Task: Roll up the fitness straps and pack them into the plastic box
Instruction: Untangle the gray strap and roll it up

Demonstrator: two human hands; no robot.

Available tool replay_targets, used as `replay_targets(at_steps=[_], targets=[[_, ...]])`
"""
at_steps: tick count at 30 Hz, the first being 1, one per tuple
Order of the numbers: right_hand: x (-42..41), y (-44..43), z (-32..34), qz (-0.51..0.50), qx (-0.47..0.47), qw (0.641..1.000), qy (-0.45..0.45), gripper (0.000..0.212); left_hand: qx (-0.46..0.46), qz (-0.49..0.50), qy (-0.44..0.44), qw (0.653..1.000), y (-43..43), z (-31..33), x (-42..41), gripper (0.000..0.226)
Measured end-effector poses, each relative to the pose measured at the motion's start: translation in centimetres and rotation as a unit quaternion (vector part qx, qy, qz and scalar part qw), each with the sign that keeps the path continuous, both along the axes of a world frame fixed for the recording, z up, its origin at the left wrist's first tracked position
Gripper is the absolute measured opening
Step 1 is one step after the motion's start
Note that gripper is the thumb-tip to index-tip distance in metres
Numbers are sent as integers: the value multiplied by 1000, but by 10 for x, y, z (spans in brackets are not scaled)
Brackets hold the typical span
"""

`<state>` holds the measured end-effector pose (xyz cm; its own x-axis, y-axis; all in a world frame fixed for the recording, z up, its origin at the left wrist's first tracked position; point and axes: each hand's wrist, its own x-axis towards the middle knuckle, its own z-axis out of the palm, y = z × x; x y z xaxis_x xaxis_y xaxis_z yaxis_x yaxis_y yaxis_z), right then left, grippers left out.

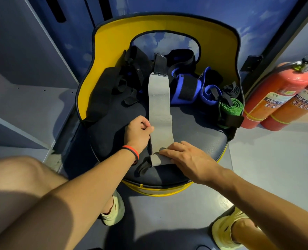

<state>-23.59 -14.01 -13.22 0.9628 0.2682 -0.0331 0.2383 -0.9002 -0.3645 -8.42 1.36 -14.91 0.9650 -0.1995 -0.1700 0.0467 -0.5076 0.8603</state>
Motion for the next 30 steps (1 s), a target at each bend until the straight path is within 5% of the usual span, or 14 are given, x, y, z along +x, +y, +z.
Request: replay_targets(at_steps=[12, 30], targets=[[-7, 16, -4, -10, -69, 996, -49, 46, 3, 11, -2, 1000, -3, 0, 3, 13], [-4, 24, 4, -41, -39, 998, -23, 38, 7, -30, 29, 999, 0, 4, 8, 16]])
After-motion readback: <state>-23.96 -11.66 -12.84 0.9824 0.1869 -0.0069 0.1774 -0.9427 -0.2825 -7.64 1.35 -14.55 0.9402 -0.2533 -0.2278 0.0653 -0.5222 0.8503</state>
